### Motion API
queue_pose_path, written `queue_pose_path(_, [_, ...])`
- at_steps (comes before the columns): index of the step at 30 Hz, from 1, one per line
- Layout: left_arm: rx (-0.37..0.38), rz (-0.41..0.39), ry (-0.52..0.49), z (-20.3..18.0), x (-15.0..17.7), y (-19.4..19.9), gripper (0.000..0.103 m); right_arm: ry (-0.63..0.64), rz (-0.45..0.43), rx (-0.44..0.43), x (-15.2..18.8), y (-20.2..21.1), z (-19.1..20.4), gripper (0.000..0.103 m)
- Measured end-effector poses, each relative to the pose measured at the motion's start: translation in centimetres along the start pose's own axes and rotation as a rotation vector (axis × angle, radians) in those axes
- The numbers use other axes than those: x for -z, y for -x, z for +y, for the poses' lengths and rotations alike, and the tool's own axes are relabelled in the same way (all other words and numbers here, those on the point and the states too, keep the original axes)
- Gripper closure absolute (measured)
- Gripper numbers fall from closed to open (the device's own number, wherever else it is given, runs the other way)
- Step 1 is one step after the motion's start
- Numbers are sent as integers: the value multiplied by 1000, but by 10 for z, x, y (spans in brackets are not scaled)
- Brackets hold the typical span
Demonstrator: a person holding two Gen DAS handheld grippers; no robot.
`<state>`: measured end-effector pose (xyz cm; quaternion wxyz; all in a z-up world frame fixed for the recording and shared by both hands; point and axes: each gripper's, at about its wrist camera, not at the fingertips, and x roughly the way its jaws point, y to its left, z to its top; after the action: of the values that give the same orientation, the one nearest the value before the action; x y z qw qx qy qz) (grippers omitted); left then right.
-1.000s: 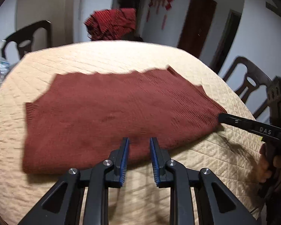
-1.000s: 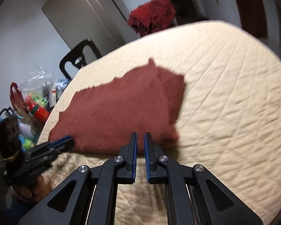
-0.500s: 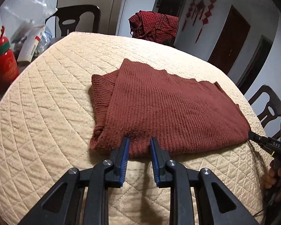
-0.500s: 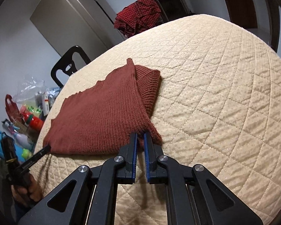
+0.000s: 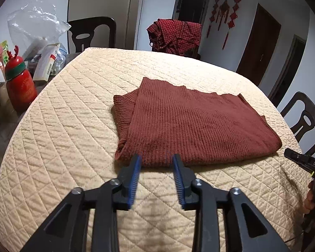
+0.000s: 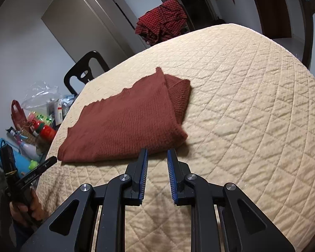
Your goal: Fold small clothes
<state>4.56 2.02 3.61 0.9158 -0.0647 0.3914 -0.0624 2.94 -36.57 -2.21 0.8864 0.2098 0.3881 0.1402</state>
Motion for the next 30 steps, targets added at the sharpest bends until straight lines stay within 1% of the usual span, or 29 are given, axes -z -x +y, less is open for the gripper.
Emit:
queue_pose_path(4, [6, 14, 18, 2, 4, -1, 63, -18, 29, -7, 6, -5, -2, 83])
queue_pose_path(6, [2, 22, 25, 4, 7, -3, 62, -29, 39, -6, 9, -7, -4, 77])
queue_pose_path(7, [2, 27, 30, 5, 7, -5, 61, -34, 42, -6, 11, -7, -5, 70])
queue_pose_path(8, [1, 32, 36, 6, 8, -6, 60, -38, 43, -6, 12, -7, -6, 67])
queue_pose_path(12, [13, 56, 71, 11, 11, -15, 59, -52, 47, -13, 11, -9, -7, 67])
queue_pose_path(16, [69, 75, 139, 17, 10, -27, 57, -48, 51, -19, 6, -15, -6, 67])
queue_pose_path(24, [134, 47, 254, 31, -1, -40, 56, -68, 55, -47, -7, -29, -6, 67])
queue_pose_path(30, [160, 19, 334, 40, -3, -40, 56, -134, 37, -79, -13, -35, -11, 67])
